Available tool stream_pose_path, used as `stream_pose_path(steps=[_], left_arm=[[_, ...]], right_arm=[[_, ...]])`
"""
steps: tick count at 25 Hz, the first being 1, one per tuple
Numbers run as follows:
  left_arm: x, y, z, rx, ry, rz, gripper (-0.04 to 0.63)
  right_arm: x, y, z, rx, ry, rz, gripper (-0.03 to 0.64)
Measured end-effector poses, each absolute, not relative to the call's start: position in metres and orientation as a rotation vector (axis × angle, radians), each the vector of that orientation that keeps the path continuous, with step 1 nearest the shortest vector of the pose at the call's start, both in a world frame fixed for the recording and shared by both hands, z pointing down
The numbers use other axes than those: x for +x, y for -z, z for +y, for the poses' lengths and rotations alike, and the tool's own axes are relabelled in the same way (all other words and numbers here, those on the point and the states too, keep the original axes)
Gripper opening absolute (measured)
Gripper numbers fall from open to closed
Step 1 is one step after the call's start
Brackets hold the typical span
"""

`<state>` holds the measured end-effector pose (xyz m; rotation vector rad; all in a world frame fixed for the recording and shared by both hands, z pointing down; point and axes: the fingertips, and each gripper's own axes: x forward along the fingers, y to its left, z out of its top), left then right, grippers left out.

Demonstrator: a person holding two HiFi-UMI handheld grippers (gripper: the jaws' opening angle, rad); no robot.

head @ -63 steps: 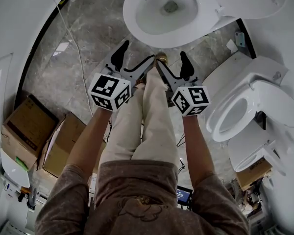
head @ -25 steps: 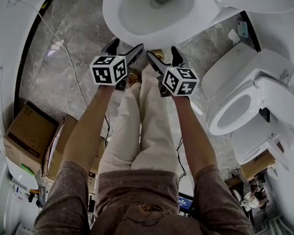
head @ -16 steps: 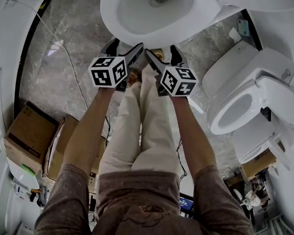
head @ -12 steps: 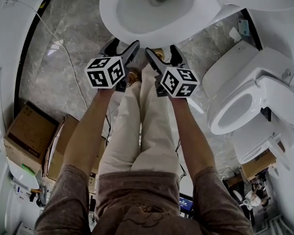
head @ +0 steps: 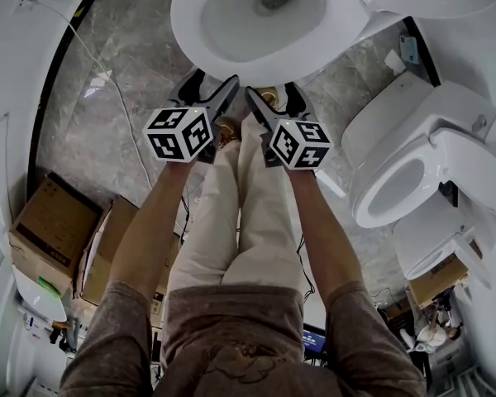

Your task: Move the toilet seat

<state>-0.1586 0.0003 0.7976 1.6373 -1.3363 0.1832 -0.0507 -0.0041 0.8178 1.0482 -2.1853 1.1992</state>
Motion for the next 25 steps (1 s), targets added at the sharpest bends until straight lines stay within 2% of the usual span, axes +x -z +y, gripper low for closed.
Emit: stream_pose_path(steps=[16,25], left_arm=[[-0.152,-0.726,-0.012,1.729,-0.13,-1.313,0.331],[-0.125,-0.677,-0.04,1.877,-0.134,-1.23,0.268]], right_arm=[[-0.045,-0.761,-0.021,1.119,-1.363,-2.169,0.414],[-0.037,-0.707,-0.04,1.162,-1.499,-2.236,0.423]])
